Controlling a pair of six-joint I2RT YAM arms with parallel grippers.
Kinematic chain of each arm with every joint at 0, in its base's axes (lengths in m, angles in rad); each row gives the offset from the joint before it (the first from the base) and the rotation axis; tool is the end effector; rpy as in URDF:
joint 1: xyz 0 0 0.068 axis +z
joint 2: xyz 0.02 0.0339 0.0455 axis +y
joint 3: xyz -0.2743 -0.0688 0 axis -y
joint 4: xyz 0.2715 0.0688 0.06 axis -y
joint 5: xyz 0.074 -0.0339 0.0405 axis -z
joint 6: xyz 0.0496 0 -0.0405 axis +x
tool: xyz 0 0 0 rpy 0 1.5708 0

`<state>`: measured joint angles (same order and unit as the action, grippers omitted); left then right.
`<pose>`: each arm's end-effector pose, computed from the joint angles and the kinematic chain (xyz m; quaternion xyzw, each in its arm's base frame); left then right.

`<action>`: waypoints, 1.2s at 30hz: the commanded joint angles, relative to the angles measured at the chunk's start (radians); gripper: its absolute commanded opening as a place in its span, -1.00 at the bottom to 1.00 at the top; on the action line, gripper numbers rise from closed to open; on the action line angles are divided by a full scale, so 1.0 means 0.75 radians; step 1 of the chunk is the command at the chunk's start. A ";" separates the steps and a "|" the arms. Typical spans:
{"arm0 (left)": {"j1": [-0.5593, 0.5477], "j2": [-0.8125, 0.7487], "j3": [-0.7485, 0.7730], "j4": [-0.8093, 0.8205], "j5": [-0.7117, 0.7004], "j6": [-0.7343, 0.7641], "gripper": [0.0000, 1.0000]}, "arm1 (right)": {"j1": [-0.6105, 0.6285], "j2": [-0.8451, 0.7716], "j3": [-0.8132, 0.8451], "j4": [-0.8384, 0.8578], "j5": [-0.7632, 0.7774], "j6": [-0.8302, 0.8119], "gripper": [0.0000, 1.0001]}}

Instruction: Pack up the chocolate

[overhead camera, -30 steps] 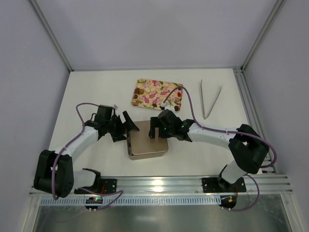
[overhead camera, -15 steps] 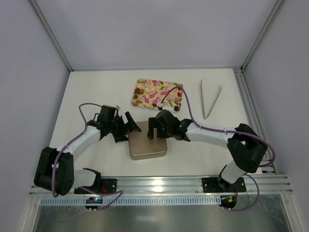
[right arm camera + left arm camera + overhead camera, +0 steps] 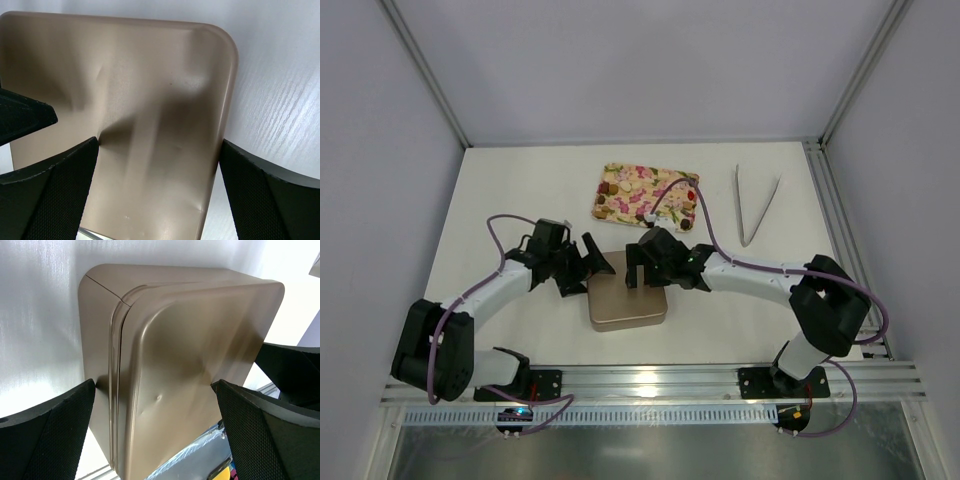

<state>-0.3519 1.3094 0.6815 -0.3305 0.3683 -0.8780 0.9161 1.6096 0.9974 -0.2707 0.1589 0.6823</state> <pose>0.2503 -0.1109 0.1691 -0.1904 0.9195 -0.3136 0.1413 0.2287 0.2851 0.1857 -0.0829 0.9352 0.1888 0.2879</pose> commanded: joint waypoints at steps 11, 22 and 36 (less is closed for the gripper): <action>-0.079 0.021 0.018 0.189 0.063 -0.136 0.99 | 0.083 0.052 0.110 -0.042 0.038 -0.053 0.99; -0.105 0.040 0.042 0.201 0.065 -0.155 0.99 | 0.085 0.081 0.108 -0.038 0.023 -0.055 0.99; -0.120 0.032 0.089 0.152 0.069 -0.151 0.99 | 0.085 0.055 0.051 -0.040 0.052 -0.063 0.99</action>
<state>-0.4065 1.3418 0.6830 -0.3298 0.2981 -0.9371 0.9398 1.6386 1.0542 -0.3138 0.2310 0.6712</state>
